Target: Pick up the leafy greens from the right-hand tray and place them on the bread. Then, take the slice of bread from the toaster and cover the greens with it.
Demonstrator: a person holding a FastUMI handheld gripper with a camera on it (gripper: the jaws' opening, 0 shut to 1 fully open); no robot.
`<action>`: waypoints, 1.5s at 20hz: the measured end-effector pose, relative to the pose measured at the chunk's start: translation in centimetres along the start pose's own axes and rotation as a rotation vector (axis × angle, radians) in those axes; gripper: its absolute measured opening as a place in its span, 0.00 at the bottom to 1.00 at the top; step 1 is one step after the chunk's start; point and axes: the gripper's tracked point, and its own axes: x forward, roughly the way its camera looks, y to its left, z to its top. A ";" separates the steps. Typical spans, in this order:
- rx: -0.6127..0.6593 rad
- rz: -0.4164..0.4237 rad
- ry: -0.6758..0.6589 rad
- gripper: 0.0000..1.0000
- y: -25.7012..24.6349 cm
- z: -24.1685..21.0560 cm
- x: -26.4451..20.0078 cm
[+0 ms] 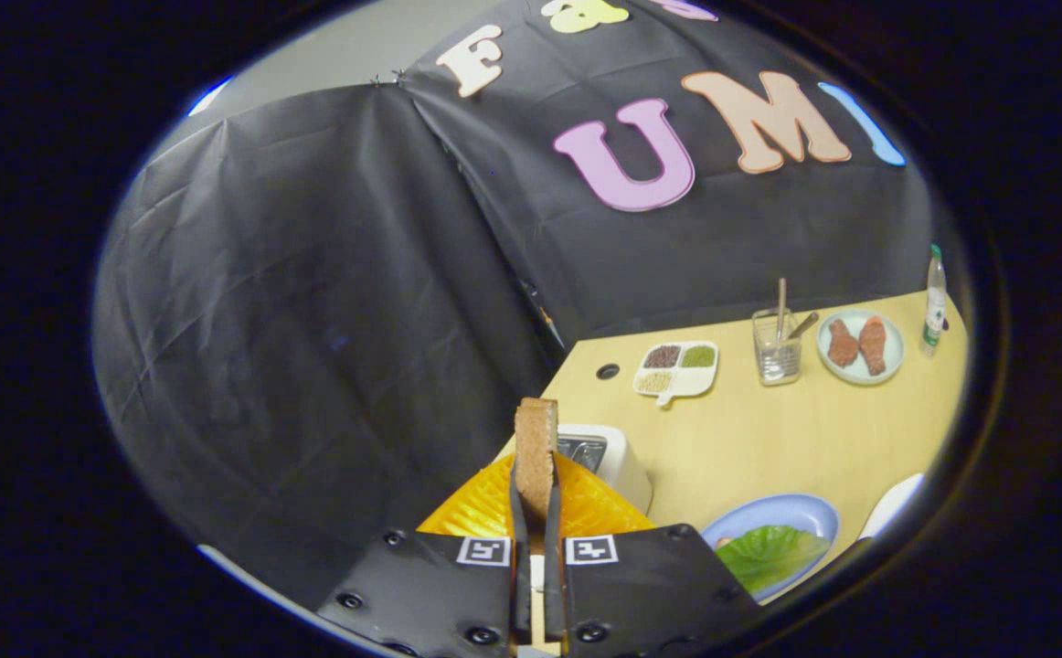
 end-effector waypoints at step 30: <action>0.128 -0.191 0.406 0.08 -25.2 -17.6 -3.8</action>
